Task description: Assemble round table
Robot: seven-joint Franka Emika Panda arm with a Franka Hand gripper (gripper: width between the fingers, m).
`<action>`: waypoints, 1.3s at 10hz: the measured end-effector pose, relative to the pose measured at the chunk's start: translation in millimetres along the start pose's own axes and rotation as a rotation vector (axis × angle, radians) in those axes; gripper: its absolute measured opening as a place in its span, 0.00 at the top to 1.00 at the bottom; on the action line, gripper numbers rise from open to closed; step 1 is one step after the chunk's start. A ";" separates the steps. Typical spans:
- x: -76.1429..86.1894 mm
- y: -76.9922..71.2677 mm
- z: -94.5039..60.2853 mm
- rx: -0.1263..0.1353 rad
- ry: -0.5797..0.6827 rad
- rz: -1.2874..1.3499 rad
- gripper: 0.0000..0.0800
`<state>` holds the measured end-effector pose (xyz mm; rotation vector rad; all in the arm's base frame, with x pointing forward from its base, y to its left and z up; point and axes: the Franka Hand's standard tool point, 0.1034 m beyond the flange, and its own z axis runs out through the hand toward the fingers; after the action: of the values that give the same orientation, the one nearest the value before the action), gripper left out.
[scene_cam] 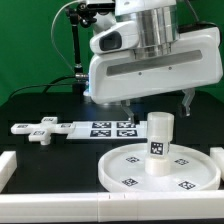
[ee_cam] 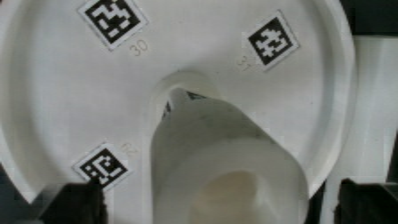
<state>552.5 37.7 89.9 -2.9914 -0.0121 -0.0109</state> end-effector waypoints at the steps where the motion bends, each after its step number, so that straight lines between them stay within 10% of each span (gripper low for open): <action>1: 0.1 -1.2 0.8 -0.027 -0.005 -0.035 0.19; 3: -2.8 -10.8 4.3 -0.064 -0.011 -0.058 0.19; 12: -0.9 -0.5 2.5 -0.068 -0.010 -0.102 0.20; 13: -1.1 -0.5 2.6 -0.068 -0.010 -0.102 0.42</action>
Offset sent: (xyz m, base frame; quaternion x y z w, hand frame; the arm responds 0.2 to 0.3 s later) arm 0.0000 0.0000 0.0000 0.0000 0.0000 0.0000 1.0000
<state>551.5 38.6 87.3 -3.0551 -0.1685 -0.0076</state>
